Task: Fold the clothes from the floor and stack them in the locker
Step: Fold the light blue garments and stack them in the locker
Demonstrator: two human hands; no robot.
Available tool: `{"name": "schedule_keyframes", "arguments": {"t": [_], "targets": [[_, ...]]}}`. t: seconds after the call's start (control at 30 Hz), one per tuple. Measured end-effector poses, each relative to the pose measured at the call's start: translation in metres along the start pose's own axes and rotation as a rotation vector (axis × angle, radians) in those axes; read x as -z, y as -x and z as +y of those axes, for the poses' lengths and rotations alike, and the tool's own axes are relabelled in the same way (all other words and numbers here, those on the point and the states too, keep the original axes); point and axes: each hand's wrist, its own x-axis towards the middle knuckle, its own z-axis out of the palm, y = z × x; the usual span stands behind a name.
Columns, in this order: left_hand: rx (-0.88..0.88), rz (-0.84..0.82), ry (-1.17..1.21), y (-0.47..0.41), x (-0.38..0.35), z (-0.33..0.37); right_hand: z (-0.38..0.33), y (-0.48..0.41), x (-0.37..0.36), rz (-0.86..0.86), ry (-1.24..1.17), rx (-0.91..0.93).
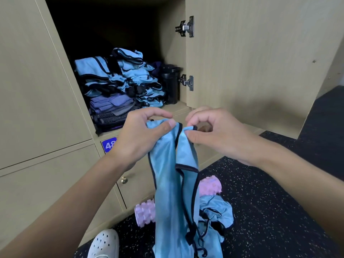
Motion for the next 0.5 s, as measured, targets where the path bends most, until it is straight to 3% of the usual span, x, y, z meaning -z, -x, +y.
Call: {"name": "schedule_keyframes", "arguments": {"t": [0.23,0.5], "targets": [[-0.063,-0.084,0.193,0.01,-0.002,0.022,-0.006,0.0,-0.008,0.008,-0.229,-0.028],[-0.176,-0.022,0.134,0.001,0.012,0.028,-0.018,-0.011,-0.004,0.293,-0.278,0.04]]}}
